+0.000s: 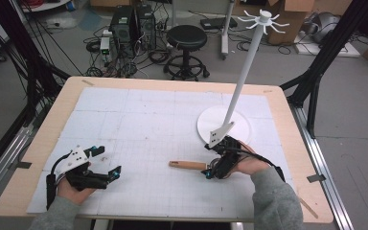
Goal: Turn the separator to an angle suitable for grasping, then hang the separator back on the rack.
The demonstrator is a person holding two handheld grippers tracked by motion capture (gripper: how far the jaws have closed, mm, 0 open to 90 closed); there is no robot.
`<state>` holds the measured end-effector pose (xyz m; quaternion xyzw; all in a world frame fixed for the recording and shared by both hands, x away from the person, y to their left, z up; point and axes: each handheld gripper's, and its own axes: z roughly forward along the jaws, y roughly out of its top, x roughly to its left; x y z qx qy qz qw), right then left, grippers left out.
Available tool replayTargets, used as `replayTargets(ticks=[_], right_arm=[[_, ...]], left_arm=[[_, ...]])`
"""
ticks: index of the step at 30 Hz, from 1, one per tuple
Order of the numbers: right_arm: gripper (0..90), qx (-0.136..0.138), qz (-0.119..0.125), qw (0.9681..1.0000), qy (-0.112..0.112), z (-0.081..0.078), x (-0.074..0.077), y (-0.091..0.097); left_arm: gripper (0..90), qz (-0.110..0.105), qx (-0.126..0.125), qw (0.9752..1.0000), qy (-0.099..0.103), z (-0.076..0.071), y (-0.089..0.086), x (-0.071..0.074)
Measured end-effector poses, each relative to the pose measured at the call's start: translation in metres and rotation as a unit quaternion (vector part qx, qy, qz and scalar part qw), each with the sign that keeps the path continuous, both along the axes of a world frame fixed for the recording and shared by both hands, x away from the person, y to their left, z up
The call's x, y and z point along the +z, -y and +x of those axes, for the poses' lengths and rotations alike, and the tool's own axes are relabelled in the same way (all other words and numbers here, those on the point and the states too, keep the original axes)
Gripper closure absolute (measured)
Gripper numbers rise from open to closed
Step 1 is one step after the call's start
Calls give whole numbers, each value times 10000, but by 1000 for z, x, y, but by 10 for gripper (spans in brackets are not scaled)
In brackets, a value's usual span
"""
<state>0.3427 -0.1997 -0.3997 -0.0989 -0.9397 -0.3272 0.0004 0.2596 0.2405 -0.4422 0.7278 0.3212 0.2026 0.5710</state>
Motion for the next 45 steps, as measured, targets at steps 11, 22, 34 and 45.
replayTargets(ticks=[11,22,34,45], right_arm=[[14,26,-118,9999,-73,0,-6,-3],[59,96,-455,9989,23,1,-13,-7],[279,179,-825,9964,-76,4,-22,-10],[460,265,-975,9949,70,3,-21,-7]], left_arm=[[18,13,-22,10000,-12,-1,1,0],[18,35,-29,10000,-71,-2,-1,-1],[18,45,9,10000,-80,-5,-5,-1],[18,49,-6,9999,-97,-5,-4,-1]])
